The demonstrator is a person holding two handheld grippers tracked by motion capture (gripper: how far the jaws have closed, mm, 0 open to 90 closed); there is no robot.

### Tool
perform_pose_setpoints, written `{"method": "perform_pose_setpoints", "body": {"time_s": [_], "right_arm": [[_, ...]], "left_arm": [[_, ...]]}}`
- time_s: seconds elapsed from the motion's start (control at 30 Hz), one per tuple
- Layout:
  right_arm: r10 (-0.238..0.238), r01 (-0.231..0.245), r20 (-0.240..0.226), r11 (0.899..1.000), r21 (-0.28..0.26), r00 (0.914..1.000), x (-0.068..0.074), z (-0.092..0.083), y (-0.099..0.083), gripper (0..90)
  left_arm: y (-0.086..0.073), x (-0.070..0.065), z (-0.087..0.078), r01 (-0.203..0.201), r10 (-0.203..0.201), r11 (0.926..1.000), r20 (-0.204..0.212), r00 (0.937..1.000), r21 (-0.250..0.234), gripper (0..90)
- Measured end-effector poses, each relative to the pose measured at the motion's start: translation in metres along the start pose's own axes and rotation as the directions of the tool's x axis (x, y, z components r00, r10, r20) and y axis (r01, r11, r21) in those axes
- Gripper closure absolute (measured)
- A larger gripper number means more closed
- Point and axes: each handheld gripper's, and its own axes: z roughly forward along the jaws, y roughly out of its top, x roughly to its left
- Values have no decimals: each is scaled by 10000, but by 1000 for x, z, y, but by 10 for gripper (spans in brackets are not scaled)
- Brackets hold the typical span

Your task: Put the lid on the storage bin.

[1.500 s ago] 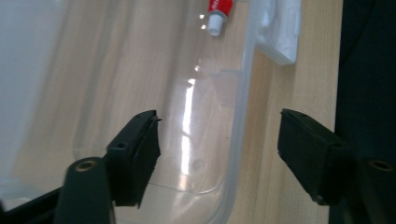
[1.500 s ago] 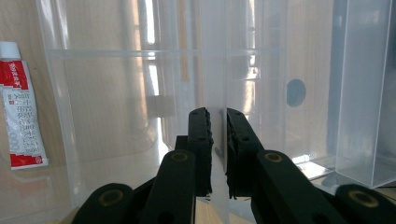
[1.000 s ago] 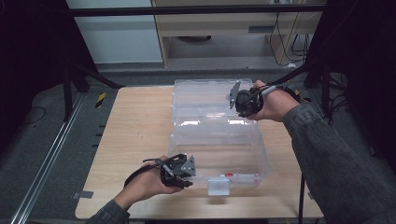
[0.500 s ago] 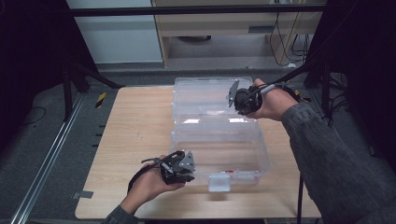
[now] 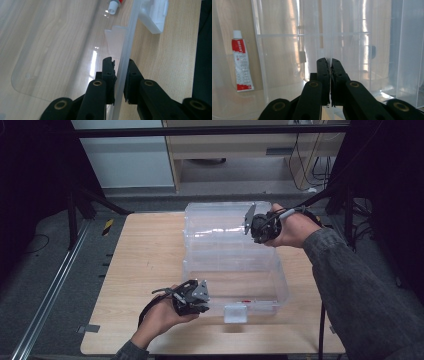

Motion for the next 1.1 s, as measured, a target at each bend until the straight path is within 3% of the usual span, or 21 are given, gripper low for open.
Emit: {"method": "perform_pose_setpoints", "body": {"time_s": [0.33,0.5,0.7,0.93,1.1], "right_arm": [[-229,244,344,9988,-433,9991,28,-15,-4,873],[-280,314,547,9976,-616,9981,50,-23,-9,869],[-363,412,671,9964,-742,9971,63,-27,-15,863],[-320,346,528,9982,-486,9981,50,-23,-12,861],[-161,167,675,9998,-78,9976,21,-12,-4,858]], "left_arm": [[-1,-1,0,-20,20,10000,-96,10000,-41,799],[-1,-2,1,-20,18,9999,-163,9999,-114,788],[0,-2,0,-110,110,9999,-139,9998,19,778],[4,1,3,-123,124,9999,-176,9998,27,792],[13,21,9,-79,86,9999,-513,9986,130,795]]}}
